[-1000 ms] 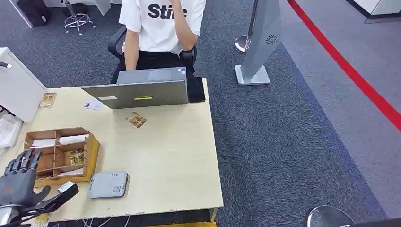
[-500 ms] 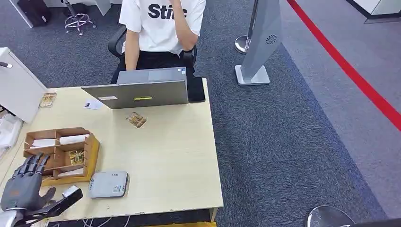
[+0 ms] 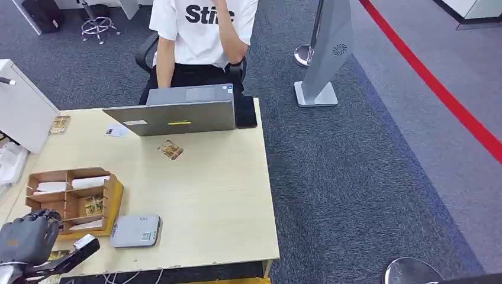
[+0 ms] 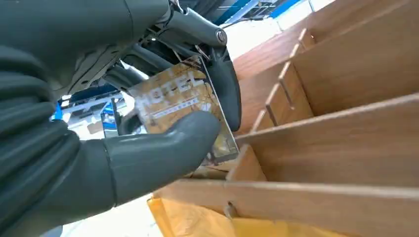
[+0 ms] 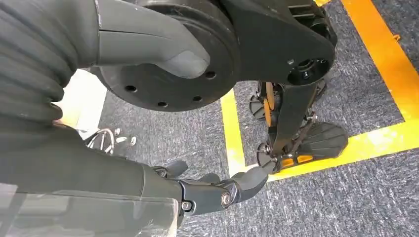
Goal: Pass the card to the sensor for recognition and then transmit it.
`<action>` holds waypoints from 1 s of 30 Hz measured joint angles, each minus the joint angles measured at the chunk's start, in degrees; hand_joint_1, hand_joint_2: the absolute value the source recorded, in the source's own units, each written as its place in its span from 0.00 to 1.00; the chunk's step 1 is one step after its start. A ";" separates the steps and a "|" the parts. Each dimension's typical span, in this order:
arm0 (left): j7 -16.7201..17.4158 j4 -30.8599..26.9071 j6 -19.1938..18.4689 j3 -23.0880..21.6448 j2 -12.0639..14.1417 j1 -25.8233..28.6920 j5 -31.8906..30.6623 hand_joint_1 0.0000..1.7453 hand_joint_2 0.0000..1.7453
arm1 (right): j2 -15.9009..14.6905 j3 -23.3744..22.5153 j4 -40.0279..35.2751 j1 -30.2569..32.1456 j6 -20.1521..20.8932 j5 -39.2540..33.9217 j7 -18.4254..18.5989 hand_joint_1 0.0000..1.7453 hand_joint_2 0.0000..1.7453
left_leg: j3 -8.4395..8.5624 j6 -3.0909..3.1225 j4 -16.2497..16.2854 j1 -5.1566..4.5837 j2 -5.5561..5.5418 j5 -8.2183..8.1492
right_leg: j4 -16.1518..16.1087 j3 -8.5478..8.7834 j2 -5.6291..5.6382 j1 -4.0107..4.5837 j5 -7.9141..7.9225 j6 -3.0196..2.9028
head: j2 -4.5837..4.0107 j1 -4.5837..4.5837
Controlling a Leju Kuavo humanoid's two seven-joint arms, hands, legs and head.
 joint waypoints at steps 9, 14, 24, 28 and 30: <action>0.09 -4.48 3.04 1.14 0.74 -0.17 -0.17 1.00 1.00 | 0.20 0.00 0.00 0.00 -1.22 -0.17 -1.20 0.00 1.00 | 0.00 0.00 0.00 0.00 -0.01 0.00 | 0.00 -0.02 0.00 0.00 0.00 0.00 | 0.00 0.00; -0.20 -5.73 3.08 1.62 2.43 -3.33 -0.26 1.00 1.00 | 0.20 0.00 0.00 -0.03 -1.20 -0.15 -1.25 0.00 1.00 | 0.00 -0.01 0.00 0.00 -0.05 0.01 | 0.01 0.01 -0.05 0.00 0.01 -0.02 | -0.02 0.02; 0.11 -5.18 1.23 1.77 4.17 -11.91 0.33 1.00 1.00 | 0.22 0.00 0.00 -0.13 -1.18 0.30 -1.38 0.00 1.00 | -0.05 0.03 0.01 0.01 -0.19 0.09 | 0.01 0.02 -0.21 0.02 0.03 -0.03 | 0.00 0.00; 1.31 -2.06 -0.59 1.47 4.46 -17.98 0.41 1.00 1.00 | 0.24 0.17 0.00 -0.18 -1.14 1.18 -1.33 0.00 1.00 | -0.03 0.03 0.02 0.02 -0.16 0.12 | 0.01 -0.01 -0.16 0.03 0.09 -0.10 | -0.02 0.02; 1.86 0.37 -1.33 1.33 4.72 -21.33 0.33 1.00 1.00 | 0.24 0.46 0.00 -0.31 -1.11 1.20 -1.25 0.00 1.00 | -0.02 0.03 0.02 0.02 -0.16 0.12 | 0.01 -0.01 -0.16 0.04 0.09 -0.10 | -0.02 0.00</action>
